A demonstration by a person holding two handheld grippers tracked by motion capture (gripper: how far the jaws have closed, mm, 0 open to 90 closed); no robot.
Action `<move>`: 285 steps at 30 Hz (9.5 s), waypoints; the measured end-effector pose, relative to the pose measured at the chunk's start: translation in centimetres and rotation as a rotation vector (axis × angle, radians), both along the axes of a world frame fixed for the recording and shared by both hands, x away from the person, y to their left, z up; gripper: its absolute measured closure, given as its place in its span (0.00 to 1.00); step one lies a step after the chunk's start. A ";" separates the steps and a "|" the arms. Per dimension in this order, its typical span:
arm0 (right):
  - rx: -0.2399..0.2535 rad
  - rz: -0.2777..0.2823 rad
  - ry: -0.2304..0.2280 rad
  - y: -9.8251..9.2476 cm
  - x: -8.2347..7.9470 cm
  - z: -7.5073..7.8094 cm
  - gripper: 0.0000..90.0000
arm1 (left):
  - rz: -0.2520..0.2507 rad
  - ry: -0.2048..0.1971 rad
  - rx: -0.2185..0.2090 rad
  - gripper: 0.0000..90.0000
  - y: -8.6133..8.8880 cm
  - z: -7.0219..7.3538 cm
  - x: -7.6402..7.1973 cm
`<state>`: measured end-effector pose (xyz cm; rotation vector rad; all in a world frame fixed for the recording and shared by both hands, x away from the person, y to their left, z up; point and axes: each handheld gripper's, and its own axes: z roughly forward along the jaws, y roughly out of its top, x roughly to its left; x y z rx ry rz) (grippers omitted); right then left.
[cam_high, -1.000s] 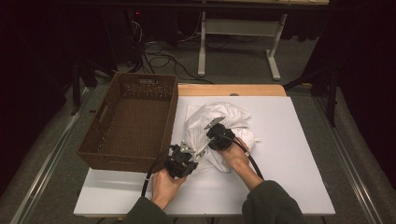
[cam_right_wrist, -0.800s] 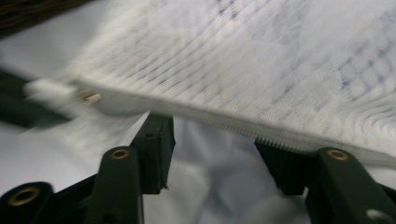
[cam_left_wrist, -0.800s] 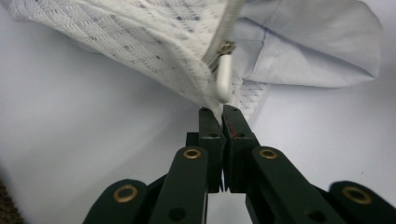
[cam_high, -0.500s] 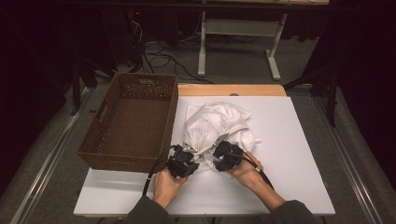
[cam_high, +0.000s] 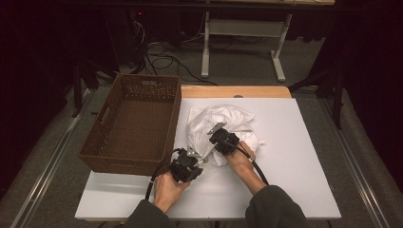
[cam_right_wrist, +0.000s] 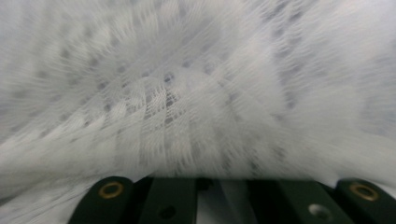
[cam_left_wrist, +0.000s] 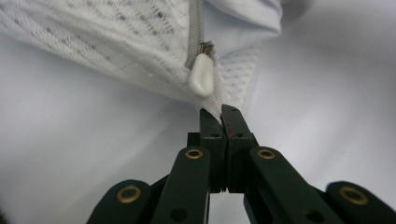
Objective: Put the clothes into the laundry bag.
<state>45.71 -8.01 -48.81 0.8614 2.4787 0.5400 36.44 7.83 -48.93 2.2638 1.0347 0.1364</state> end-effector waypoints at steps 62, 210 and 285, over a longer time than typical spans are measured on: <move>0.238 -0.016 0.067 -12.9 -9.8 4.4 0.59 | 0.058 0.009 0.004 0.78 0.0 -0.5 0.7; -0.017 0.063 0.138 -4.6 -4.8 1.8 0.73 | -0.015 -0.003 -0.015 0.96 -0.5 0.2 -0.6; 0.031 -0.101 0.105 -15.5 -8.3 1.9 0.99 | 0.008 -0.007 0.023 0.94 0.3 0.2 -0.3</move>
